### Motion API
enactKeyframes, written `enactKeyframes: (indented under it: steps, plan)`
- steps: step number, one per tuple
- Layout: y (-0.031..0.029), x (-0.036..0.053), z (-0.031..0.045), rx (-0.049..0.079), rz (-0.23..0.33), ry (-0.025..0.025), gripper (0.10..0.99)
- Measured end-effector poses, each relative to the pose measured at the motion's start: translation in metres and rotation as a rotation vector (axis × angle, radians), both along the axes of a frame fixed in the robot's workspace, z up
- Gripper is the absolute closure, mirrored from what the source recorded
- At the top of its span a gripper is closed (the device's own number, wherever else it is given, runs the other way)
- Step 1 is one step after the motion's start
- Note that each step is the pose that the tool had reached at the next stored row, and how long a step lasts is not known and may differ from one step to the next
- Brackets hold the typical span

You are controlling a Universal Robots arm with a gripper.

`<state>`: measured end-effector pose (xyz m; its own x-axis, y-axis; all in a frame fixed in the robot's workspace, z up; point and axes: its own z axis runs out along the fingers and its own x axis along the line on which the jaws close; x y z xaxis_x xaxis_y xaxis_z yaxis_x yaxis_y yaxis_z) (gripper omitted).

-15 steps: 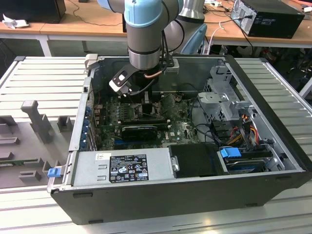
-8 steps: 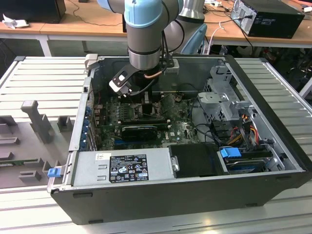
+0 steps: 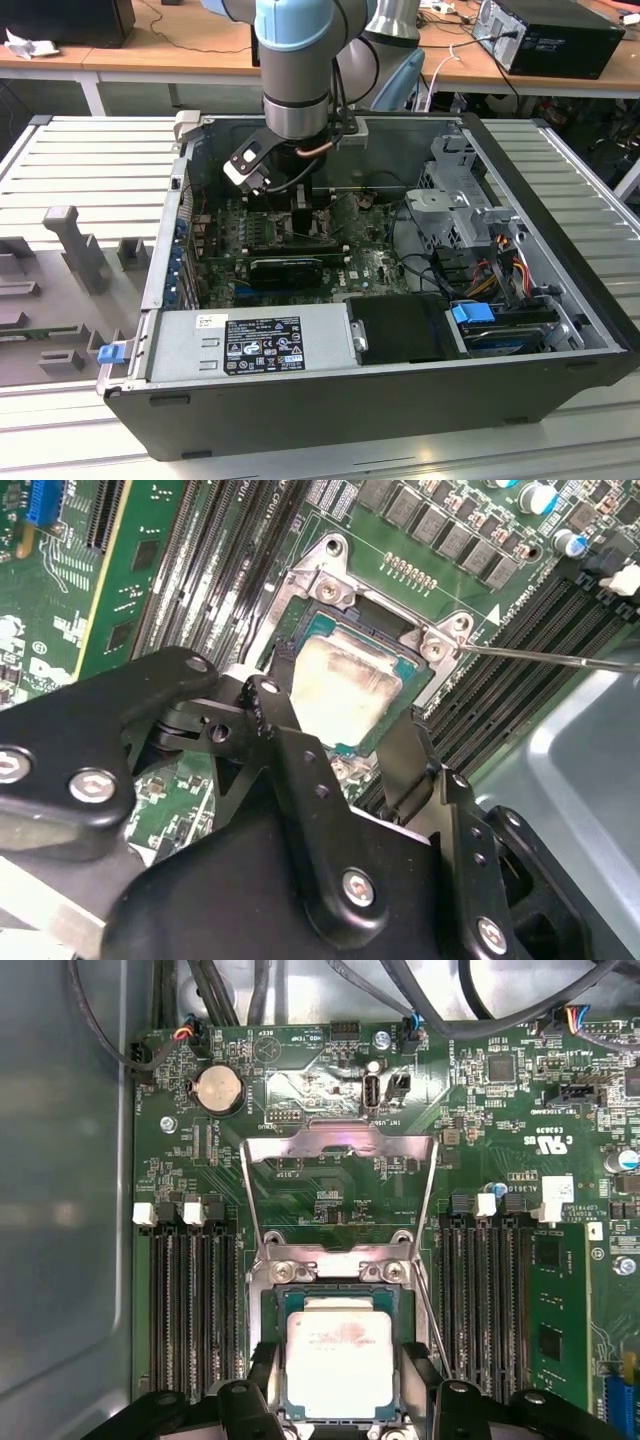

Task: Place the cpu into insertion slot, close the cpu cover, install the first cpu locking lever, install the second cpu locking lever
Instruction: 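Place the cpu into insertion slot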

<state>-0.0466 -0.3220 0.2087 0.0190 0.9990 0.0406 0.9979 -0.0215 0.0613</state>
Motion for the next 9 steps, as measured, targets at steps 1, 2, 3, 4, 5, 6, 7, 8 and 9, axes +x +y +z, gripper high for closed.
enactKeyframes:
  steps: [1, 2, 3, 4, 5, 6, 7, 8, 9]
  plan:
    - [0.0, 0.0001, 0.0007, 0.0, 0.0, 0.0001, 0.502]
    - [0.0, 0.0001, 0.0014, 0.0, 0.0, 0.0003, 0.502]
    - [0.0, 0.0002, 0.0022, 0.0, 0.0, 0.0006, 0.569]
    - [0.0, 0.0003, 0.0027, 0.0, 0.0, 0.001, 0.631]
    - [0.0, 0.0005, 0.0031, 0.0, 0.0, 0.0015, 0.694]
    - [0.0, 0.0007, 0.0039, 0.0, 0.0, 0.0028, 0.753]
    - [0.0001, 0.0008, 0.0041, 0.0, 0.0, 0.0027, 0.875]
    - [0.0, 0.0007, 0.0048, 0.0, 0.0, 0.003, 0.933]
    - [0.0, 0.0008, 0.0061, 0.0, 0.0, 0.0028, 0.98]
